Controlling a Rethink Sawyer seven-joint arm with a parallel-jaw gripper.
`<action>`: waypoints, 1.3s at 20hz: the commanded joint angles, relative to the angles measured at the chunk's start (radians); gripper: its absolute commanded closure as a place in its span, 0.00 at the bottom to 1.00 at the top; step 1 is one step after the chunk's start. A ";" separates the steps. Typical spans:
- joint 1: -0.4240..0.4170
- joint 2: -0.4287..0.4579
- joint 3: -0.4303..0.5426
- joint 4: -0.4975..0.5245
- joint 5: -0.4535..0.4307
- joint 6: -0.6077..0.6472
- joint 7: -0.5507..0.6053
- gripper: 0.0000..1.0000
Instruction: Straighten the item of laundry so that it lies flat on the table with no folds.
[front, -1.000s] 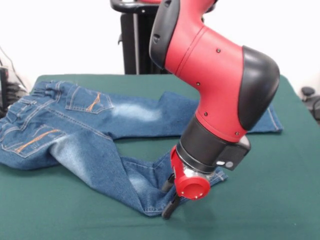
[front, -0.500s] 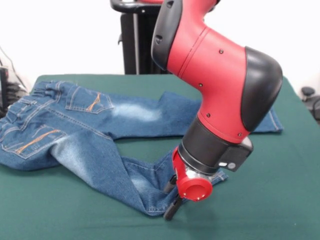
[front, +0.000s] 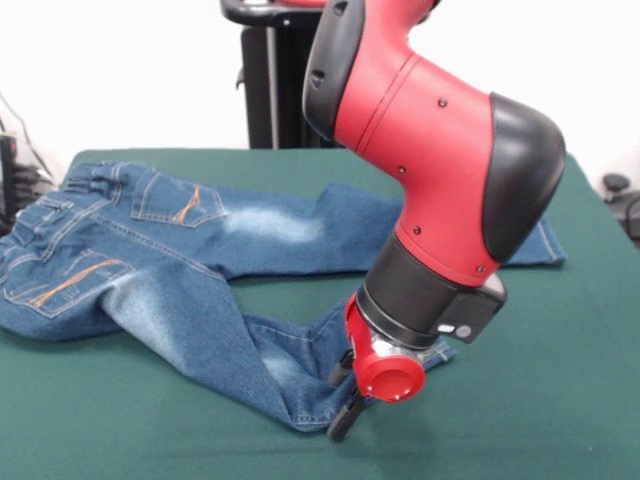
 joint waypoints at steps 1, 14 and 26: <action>0.065 -0.020 0.090 -0.092 0.068 0.142 0.350 0.00; 0.045 0.023 0.008 -0.225 0.092 0.260 0.503 0.00; 0.050 -0.017 0.062 -0.165 0.062 0.220 0.445 0.00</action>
